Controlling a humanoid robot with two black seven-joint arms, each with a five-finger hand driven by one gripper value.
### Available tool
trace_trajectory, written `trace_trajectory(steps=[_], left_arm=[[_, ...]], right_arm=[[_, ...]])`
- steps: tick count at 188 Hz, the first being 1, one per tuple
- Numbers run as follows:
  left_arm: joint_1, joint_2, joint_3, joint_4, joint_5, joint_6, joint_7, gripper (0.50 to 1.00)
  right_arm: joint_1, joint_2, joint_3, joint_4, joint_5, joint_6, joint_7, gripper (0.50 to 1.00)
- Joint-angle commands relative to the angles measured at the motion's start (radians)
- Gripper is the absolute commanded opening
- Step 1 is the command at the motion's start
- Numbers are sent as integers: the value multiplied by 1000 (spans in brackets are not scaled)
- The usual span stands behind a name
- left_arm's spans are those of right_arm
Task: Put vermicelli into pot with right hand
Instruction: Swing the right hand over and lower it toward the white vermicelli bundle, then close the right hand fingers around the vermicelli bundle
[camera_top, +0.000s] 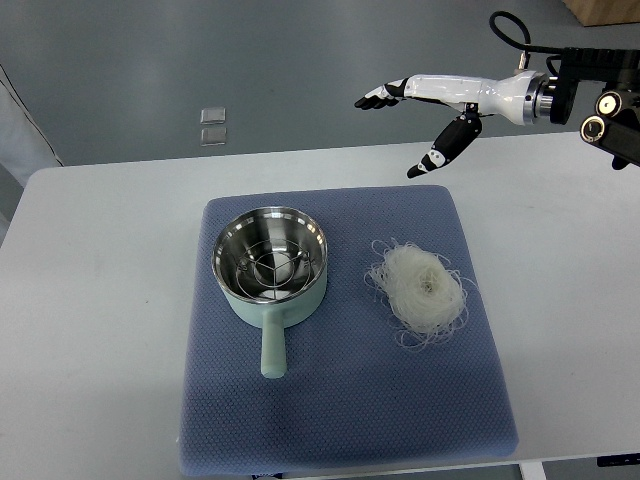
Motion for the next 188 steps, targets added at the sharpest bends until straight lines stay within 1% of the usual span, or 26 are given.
trace_trajectory(steps=[1, 24, 48, 84, 121, 188], left_arm=[[0, 0, 1, 0, 0, 0, 0, 1000], [0, 0, 1, 0, 0, 0, 0, 1000], [0, 0, 1, 0, 0, 0, 0, 1000], [0, 0, 1, 0, 0, 0, 0, 1000], [0, 0, 1, 0, 0, 0, 0, 1000], [0, 0, 1, 0, 0, 0, 0, 1000]], right_arm=[[44, -6, -44, 54, -133, 32, 3, 926], [70, 4, -73, 58, -280, 60, 9, 928], [73, 9, -106, 70, -356, 72, 9, 928], [71, 0, -179, 104, -363, 72, 9, 926], [59, -25, -193, 173, -365, 72, 9, 926], [-18, 3, -193, 164, -415, 51, 1, 926]])
